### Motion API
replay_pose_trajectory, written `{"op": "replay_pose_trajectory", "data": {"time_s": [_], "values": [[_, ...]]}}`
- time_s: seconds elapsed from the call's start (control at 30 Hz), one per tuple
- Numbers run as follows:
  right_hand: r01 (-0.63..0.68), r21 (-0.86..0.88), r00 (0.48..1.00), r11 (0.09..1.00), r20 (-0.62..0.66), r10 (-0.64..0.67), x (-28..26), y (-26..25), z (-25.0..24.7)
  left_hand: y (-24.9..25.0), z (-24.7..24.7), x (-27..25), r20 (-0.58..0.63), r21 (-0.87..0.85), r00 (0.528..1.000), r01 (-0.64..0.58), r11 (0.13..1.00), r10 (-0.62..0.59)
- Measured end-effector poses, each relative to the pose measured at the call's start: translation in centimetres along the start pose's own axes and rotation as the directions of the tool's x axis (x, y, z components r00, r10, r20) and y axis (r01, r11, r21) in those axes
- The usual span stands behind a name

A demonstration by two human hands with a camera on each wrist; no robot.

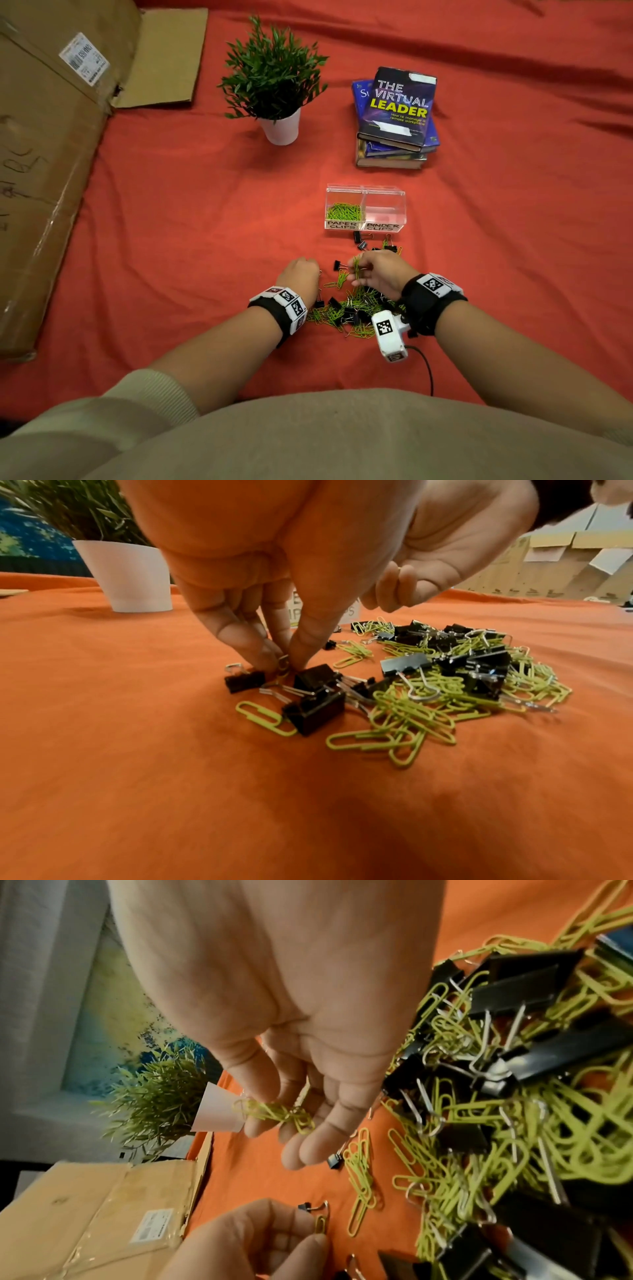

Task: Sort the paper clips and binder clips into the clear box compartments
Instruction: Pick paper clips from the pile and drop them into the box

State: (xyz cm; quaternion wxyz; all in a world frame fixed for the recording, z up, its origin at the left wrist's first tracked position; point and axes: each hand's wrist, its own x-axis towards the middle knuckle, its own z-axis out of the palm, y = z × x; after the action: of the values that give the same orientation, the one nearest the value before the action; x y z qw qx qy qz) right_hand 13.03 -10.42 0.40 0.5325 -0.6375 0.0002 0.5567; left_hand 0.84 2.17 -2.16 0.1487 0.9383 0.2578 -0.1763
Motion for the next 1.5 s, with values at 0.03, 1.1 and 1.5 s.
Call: {"op": "replay_pose_trajectory", "data": {"time_s": [0.03,1.1,1.5], "values": [[-0.004,-0.034,1.000,0.999,0.000,0.004,0.1,0.0,0.2,0.1,0.0,0.0,0.000,0.014,1.000,-0.002,1.000,0.002],[0.330,-0.944,0.887,-0.023,0.319,-0.334,2.8,5.0,5.2,-5.6,1.0,-2.5,0.110,-0.123,0.987,-0.106,0.987,0.120],[0.112,-0.755,0.981,0.646,-0.022,-0.195,2.1,2.7,3.7,-6.0,1.0,-2.7,0.218,-0.073,0.972,-0.074,0.995,0.088]]}}
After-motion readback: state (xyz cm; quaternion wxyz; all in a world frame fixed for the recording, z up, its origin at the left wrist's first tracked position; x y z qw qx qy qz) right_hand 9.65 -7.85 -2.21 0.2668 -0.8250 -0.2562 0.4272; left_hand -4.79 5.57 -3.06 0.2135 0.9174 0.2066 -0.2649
